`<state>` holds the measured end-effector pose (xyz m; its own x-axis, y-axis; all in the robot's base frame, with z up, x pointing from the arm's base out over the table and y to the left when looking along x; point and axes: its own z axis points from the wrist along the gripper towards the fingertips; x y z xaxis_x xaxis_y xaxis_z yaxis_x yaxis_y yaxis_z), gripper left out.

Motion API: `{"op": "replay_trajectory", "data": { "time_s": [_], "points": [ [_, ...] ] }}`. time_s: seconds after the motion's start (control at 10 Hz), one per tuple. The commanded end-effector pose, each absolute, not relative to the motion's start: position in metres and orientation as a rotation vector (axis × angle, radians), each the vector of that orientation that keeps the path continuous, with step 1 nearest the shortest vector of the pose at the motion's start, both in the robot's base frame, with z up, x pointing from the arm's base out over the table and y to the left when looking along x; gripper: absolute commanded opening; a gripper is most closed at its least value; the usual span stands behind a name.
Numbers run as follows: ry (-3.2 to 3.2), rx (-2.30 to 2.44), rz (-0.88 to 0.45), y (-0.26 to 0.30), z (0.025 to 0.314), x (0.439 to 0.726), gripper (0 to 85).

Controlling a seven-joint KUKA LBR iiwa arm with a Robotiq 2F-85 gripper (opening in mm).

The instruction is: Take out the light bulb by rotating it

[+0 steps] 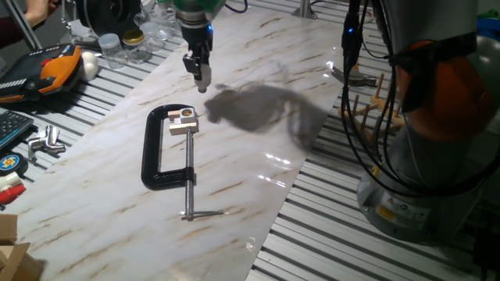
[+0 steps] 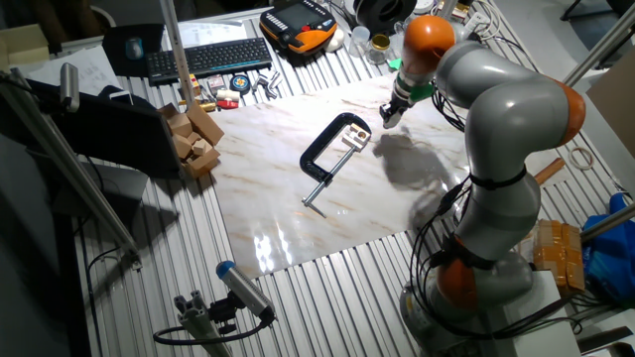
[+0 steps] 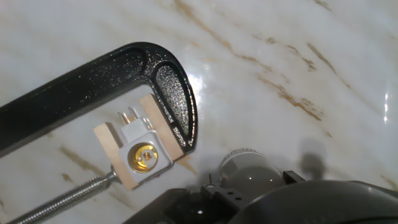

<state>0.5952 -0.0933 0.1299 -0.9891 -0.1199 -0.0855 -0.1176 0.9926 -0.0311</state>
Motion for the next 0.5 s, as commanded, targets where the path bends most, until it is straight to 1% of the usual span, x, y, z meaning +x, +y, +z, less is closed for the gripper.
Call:
{"op": "replay_trajectory", "data": {
  "time_s": [0.0, 0.4],
  "points": [
    [3.048, -0.177, -0.033, -0.094, 0.127, 0.595, 0.0],
    [3.044, -0.145, 0.008, -0.097, 0.112, 0.595, 0.0]
  ]
}}
